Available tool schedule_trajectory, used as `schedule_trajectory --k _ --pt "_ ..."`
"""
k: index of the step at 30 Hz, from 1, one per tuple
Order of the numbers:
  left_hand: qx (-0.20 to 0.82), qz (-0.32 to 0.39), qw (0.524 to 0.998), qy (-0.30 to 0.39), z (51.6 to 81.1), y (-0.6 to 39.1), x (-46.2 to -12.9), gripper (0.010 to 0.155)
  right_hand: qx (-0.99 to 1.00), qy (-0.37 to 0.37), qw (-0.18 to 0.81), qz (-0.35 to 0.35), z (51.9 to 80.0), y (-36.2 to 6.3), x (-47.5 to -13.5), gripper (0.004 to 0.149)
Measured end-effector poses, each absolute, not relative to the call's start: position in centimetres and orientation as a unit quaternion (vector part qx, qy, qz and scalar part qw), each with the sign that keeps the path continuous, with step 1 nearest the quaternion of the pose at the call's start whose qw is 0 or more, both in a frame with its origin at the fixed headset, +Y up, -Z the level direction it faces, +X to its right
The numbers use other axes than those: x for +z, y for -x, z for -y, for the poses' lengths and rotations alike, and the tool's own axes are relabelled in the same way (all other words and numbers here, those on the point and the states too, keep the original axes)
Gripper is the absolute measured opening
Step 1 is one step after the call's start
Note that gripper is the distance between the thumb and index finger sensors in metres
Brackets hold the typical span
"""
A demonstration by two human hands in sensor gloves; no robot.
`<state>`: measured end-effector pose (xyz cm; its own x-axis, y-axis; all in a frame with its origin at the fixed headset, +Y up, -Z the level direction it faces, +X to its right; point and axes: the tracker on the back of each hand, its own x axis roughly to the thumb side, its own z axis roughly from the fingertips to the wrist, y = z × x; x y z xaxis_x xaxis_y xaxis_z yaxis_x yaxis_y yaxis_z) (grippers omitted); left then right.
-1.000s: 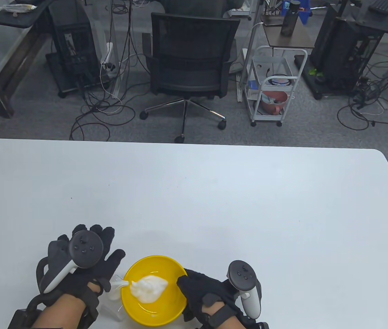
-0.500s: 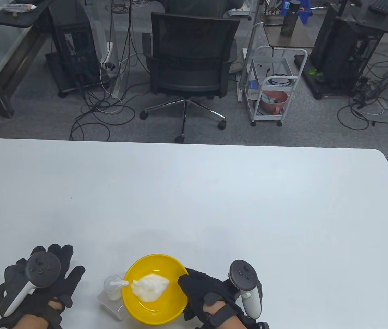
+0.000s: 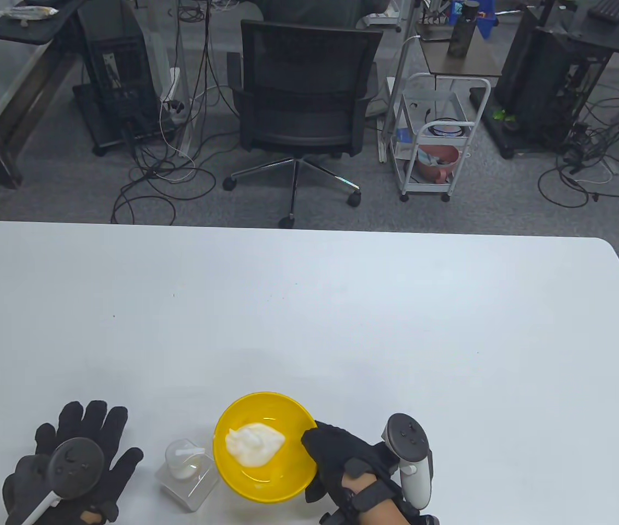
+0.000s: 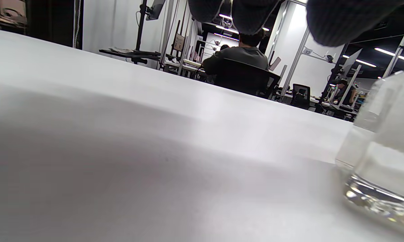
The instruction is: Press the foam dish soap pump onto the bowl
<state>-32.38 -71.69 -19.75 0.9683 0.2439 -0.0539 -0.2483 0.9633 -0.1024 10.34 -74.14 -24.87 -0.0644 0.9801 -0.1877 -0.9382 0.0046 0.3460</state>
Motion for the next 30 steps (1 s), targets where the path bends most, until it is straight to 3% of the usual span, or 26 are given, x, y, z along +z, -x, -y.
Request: schedule_trajectory --k 13,30 --pt "0.116 -0.01 0.99 0.073 72.3 31.7 -19.5 0.075 0.759 0.025 0.631 -0.159 74.3 -13.3 -24.9 0.061" --pt "0.117 0.003 0.988 0.099 72.6 31.7 -19.7 0.075 0.812 0.085 0.535 -0.219 75.7 -12.3 -25.0 0.059"
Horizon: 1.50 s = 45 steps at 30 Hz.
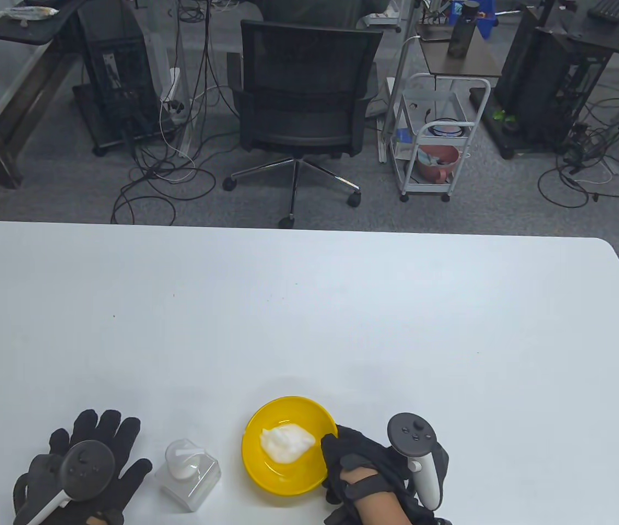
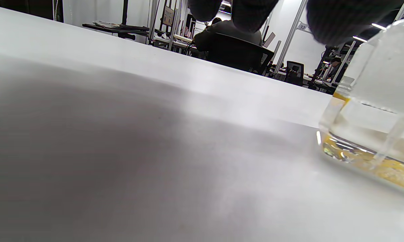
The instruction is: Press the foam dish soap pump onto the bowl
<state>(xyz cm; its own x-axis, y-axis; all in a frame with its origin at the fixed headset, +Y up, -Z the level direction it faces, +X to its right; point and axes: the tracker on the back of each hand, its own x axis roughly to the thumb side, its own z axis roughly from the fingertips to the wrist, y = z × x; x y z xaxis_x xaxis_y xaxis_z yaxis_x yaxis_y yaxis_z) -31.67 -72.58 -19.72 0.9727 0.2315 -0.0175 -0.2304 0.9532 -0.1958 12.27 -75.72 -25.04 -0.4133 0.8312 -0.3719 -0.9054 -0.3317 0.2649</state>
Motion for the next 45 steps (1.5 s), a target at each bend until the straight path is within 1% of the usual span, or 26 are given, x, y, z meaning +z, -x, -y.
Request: schedule_trajectory --k 3,5,8,11,18,26,27,29,34,40,42,44,45 --pt "0.117 0.007 0.988 0.097 72.5 31.5 -19.7 0.075 0.812 0.096 0.528 -0.227 75.9 -12.5 -25.0 0.059" --pt "0.116 0.01 0.989 0.095 72.5 31.4 -19.6 0.075 0.818 0.104 0.522 -0.22 75.9 -12.7 -25.1 0.059" --pt "0.114 0.011 0.989 0.096 72.6 31.2 -19.6 0.075 0.835 0.117 0.491 -0.22 76.1 -13.0 -25.2 0.059" --pt "0.112 0.01 0.989 0.097 72.6 31.2 -19.6 0.074 0.834 0.119 0.495 -0.212 76.1 -12.9 -25.2 0.06" --pt "0.109 0.007 0.99 0.094 72.6 31.3 -19.5 0.074 0.863 0.113 0.45 -0.202 75.5 -12.6 -25.0 0.064" --pt "0.11 0.007 0.991 0.081 72.4 31.3 -19.4 0.074 0.879 0.101 0.431 -0.179 74.7 -13.0 -24.7 0.069" --pt "0.111 0.007 0.991 0.079 72.4 31.4 -19.4 0.074 0.885 0.096 0.424 -0.167 74.4 -13.1 -24.7 0.069" --pt "0.113 0.005 0.991 0.077 72.3 31.4 -19.4 0.074 0.907 0.08 0.396 -0.12 73.1 -13.3 -24.4 0.069" --pt "0.118 0.01 0.99 0.078 72.4 31.4 -19.5 0.074 0.949 0.025 0.311 0.037 69.5 -12.9 -23.4 0.068" --pt "0.121 0.007 0.99 0.069 72.1 31.8 -19.6 0.074 0.953 -0.047 0.253 0.159 67.3 -11.4 -22.2 0.067" --pt "0.129 0.005 0.99 0.061 72.0 31.9 -19.3 0.074 0.951 -0.071 0.213 0.211 66.7 -11.0 -21.5 0.066" --pt "0.136 0.005 0.989 0.056 72.0 31.9 -19.2 0.074 0.956 -0.098 0.15 0.233 66.0 -10.7 -21.5 0.066" --pt "0.137 0.006 0.989 0.059 72.1 31.8 -19.1 0.074 0.96 -0.103 0.12 0.231 65.5 -10.6 -21.6 0.065"
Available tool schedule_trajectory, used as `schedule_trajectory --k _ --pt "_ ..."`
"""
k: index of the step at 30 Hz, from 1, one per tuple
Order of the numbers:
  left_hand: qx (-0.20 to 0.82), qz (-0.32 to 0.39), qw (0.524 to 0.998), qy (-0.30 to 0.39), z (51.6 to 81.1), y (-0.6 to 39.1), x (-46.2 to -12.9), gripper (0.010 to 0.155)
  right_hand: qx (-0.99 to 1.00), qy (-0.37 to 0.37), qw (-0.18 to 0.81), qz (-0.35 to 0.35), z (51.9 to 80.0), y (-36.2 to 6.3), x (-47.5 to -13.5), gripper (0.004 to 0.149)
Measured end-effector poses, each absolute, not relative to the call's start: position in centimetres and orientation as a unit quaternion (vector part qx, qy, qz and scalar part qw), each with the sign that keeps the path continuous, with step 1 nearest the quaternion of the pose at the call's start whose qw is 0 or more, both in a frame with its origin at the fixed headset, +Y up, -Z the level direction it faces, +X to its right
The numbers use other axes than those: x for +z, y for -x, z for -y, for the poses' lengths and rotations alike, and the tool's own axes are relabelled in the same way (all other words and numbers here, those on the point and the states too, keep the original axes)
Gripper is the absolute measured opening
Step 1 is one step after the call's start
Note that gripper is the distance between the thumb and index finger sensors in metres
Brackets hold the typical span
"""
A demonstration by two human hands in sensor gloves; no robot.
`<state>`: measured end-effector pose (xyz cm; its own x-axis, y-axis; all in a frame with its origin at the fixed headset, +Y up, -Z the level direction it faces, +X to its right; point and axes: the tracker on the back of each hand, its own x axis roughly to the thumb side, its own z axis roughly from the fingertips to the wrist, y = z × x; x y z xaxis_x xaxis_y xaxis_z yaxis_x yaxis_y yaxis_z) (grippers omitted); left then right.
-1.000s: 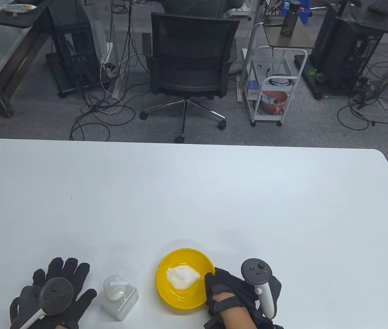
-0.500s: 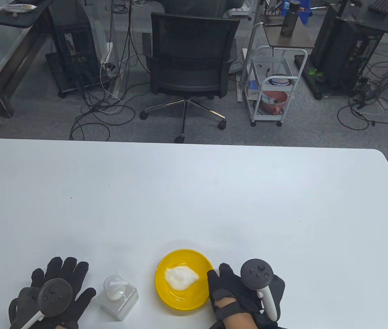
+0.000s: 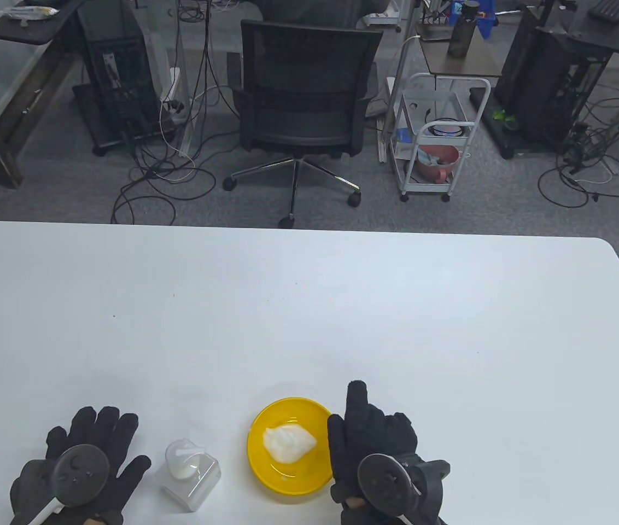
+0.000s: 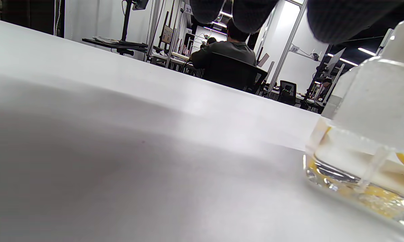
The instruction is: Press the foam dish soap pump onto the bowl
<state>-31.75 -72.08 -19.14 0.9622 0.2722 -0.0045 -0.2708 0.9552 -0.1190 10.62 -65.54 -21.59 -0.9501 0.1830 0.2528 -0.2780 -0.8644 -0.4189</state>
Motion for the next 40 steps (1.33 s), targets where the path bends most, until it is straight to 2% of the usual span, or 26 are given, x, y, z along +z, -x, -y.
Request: schedule_trajectory --k 4,6,10,12,14,40 --pt "0.12 0.011 0.991 0.056 72.0 31.9 -19.2 0.074 0.977 -0.058 -0.021 0.204 64.6 -11.4 -22.3 0.066" --pt "0.136 0.001 0.989 0.058 72.1 32.4 -19.2 0.074 0.983 -0.018 0.003 0.182 65.4 -12.5 -22.7 0.067" --pt "0.139 -0.005 0.988 0.061 72.3 32.7 -19.3 0.075 0.986 0.014 0.065 0.153 69.2 -14.2 -23.3 0.071" --pt "0.139 -0.005 0.988 0.072 72.5 32.6 -19.3 0.075 0.994 0.056 0.086 0.04 70.2 -14.8 -24.1 0.075" --pt "0.136 -0.008 0.988 0.07 72.6 32.8 -19.4 0.076 0.992 0.061 0.089 0.068 70.3 -15.2 -24.0 0.075" --pt "0.158 -0.03 0.983 0.09 72.9 33.5 -19.5 0.077 0.987 0.03 0.156 0.018 71.1 -15.0 -24.0 0.074"
